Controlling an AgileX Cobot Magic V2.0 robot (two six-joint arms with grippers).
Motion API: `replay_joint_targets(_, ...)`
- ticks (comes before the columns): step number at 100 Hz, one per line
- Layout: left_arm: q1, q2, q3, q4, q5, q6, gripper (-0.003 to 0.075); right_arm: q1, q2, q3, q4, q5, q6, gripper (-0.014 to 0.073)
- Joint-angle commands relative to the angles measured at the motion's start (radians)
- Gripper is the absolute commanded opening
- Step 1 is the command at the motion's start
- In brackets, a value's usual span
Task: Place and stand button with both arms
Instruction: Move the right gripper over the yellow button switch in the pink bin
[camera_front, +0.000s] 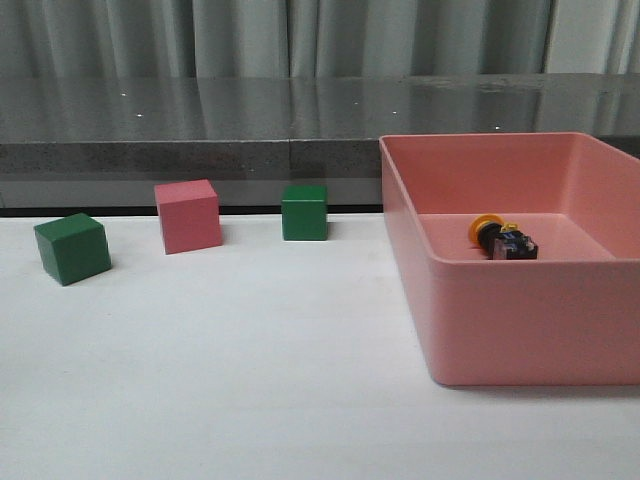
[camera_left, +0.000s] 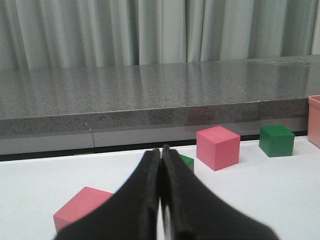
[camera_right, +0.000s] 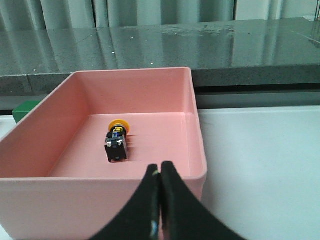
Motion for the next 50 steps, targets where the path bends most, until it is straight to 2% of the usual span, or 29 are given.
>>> replay_joint_targets(1,0.002,-0.032,0.044,-0.010,-0.078,-0.006,-0.0019,-0.009,-0.020,-0.015,-0.014,-0.089,0.003,-0.0062)
replay_joint_targets(16,0.002,-0.032,0.044,-0.010,-0.078,-0.006,-0.0019,-0.009,-0.020,-0.015,-0.014,-0.111,0.003,-0.0062)
replay_joint_targets(32,0.002,-0.032,0.044,-0.010,-0.078,-0.006,-0.0020,-0.009,-0.019,-0.025,-0.012,-0.229,0.003,-0.0062)
replay_joint_targets(50,0.002,-0.032,0.044,-0.010,-0.078,-0.006,-0.0020,-0.009,0.055,-0.161,0.013,-0.141,0.079,-0.0062)
